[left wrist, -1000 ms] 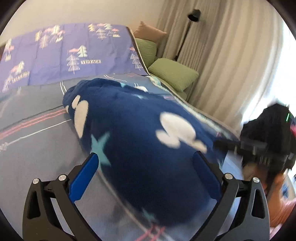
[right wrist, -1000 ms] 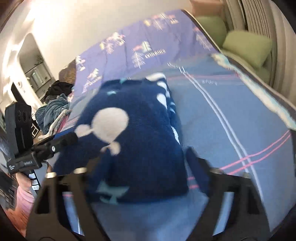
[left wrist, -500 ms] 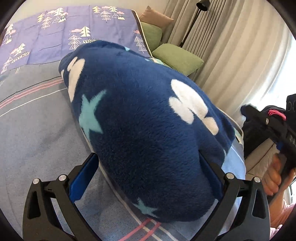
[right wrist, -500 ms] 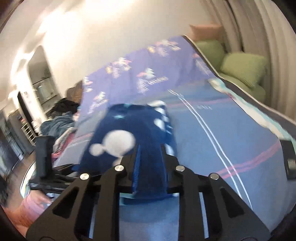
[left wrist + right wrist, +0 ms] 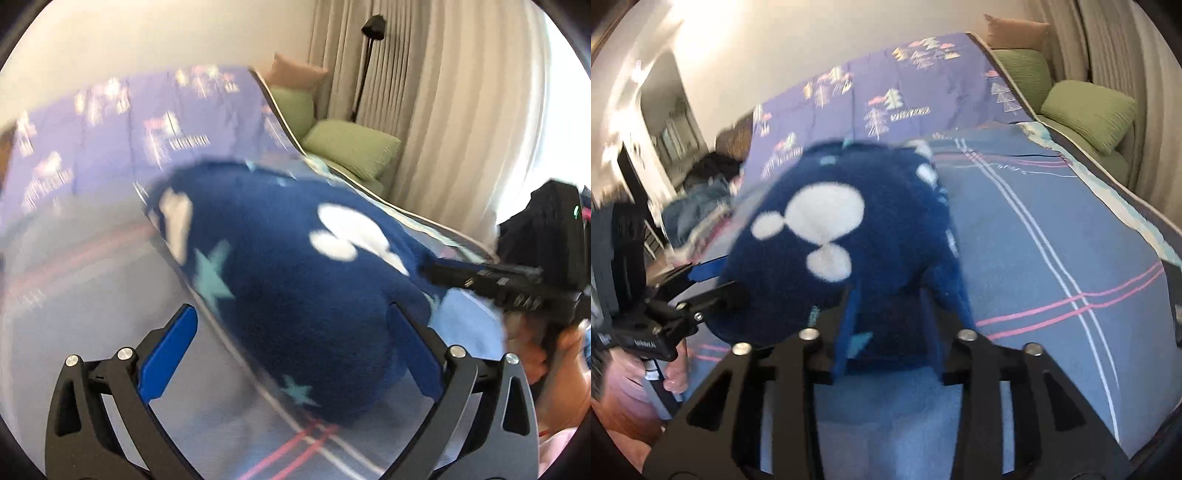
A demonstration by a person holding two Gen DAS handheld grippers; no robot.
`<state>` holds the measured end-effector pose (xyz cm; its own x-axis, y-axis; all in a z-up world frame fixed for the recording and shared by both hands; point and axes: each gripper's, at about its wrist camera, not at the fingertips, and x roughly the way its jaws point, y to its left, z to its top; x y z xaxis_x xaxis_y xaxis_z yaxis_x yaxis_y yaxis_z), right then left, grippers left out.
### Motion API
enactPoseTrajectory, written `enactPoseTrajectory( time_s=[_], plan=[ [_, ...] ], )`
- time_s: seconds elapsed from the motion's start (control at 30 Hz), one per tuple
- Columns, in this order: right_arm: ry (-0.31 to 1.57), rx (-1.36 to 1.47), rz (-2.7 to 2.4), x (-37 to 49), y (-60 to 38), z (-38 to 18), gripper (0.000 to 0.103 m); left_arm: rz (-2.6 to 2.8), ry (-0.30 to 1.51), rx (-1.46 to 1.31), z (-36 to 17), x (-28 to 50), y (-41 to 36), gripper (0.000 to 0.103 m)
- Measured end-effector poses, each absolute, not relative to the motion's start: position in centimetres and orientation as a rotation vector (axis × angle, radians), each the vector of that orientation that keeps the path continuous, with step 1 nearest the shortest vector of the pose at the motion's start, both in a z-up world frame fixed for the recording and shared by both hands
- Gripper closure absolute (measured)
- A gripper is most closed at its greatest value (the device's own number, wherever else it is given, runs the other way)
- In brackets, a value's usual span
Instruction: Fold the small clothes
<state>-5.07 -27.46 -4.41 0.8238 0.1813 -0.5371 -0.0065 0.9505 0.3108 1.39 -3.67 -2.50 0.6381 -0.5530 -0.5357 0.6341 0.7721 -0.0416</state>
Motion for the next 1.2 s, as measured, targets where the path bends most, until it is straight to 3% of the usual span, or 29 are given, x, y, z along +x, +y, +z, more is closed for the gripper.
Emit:
enactPoseTrajectory(
  time_s=[0.17, 0.37, 0.57, 0.67, 0.73, 0.8, 0.87, 1.0, 1.07, 1.1, 1.13, 1.2],
  plan=[
    [0.512, 0.325, 0.213, -5.8, -26.2, -2.1, 0.063, -0.609, 0.562, 0.18, -2.8, 2.8, -2.7, 0.001],
    [0.619, 0.349, 0.47, -6.2, -23.0, -4.7, 0.062, -0.663, 0.641, 0.016, -3.6, 4.0, -0.4, 0.001],
    [0.633, 0.246, 0.567, -7.7, -20.2, -5.5, 0.053, -0.689, 0.551, 0.175, -0.7, 6.7, -3.9, 0.001],
    [0.588, 0.205, 0.562, -6.6, -18.7, -5.2, 0.041, -0.689, 0.612, 0.289, -1.8, 10.0, -7.5, 0.001],
    [0.602, 0.21, 0.56, -5.5, -18.1, -5.6, 0.027, -0.728, 0.702, 0.208, -3.1, 12.4, -8.5, 0.001],
    [0.659, 0.27, 0.622, -4.1, -17.3, -6.7, 0.021, -0.718, 0.738, 0.171, -3.7, 13.4, -8.7, 0.001],
    [0.763, 0.382, 0.739, -3.0, -16.6, -8.4, 0.021, -0.72, 0.727, 0.197, -4.0, 13.2, -9.0, 0.001],
    [0.767, 0.405, 0.754, -3.2, -16.5, -8.8, 0.021, -0.717, 0.732, 0.186, -4.2, 12.8, -8.6, 0.001],
    [0.789, 0.465, 0.748, -2.7, -17.8, -8.7, 0.029, -0.717, 0.73, 0.18, -4.1, 12.8, -8.3, 0.001],
    [0.784, 0.459, 0.721, -2.7, -18.4, -8.3, 0.041, -0.714, 0.727, 0.178, -4.1, 12.7, -8.3, 0.001],
    [0.757, 0.452, 0.689, -3.0, -19.2, -7.8, 0.046, -0.713, 0.725, 0.176, -4.2, 12.6, -8.3, 0.001],
    [0.684, 0.463, 0.636, -3.4, -20.6, -6.8, 0.046, -0.714, 0.721, 0.166, -4.2, 12.6, -8.5, 0.001]
  ],
)
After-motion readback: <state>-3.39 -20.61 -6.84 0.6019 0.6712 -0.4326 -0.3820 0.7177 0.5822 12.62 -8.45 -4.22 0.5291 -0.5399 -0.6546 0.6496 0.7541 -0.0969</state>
